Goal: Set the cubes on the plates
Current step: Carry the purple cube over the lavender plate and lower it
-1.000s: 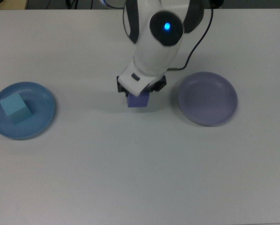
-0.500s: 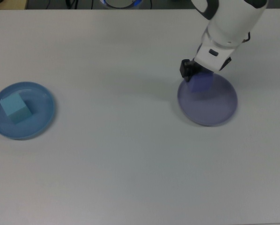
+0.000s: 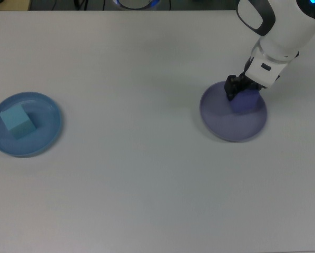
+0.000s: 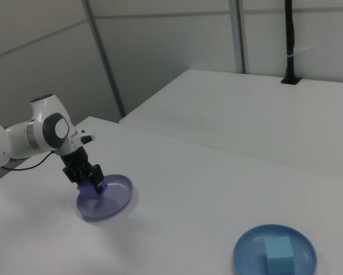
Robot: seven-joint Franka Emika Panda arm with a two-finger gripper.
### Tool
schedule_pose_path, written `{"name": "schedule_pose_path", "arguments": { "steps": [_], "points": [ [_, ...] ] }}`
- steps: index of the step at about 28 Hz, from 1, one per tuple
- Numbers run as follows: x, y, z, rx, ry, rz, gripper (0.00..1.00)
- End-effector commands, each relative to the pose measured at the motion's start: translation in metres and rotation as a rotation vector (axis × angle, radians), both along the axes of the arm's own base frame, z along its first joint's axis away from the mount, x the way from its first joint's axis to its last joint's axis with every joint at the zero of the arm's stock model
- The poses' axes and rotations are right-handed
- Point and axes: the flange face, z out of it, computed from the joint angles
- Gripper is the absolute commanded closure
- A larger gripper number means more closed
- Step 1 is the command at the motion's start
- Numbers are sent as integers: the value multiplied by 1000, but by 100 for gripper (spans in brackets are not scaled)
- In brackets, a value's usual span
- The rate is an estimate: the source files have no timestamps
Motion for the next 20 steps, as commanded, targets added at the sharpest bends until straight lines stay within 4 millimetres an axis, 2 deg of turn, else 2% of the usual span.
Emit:
{"name": "schedule_pose_path", "arguments": {
  "steps": [1, 4, 9, 10, 14, 15, 18, 19, 20],
  "points": [
    [4, 0, 8, -5, -28, -19, 0],
    [4, -4, 16, -7, -34, -28, 0],
    [4, -16, 46, -6, -52, -54, 0],
    [7, -28, 60, -8, -62, -84, 0],
    [11, -54, 93, -12, -86, -163, 0],
    [12, -67, 109, -13, -100, -202, 0],
    [13, -91, 132, -21, -112, -254, 0],
    [13, -100, 139, -25, -111, -265, 0],
    [13, -118, 152, -37, -107, -295, 0]
  ]
}}
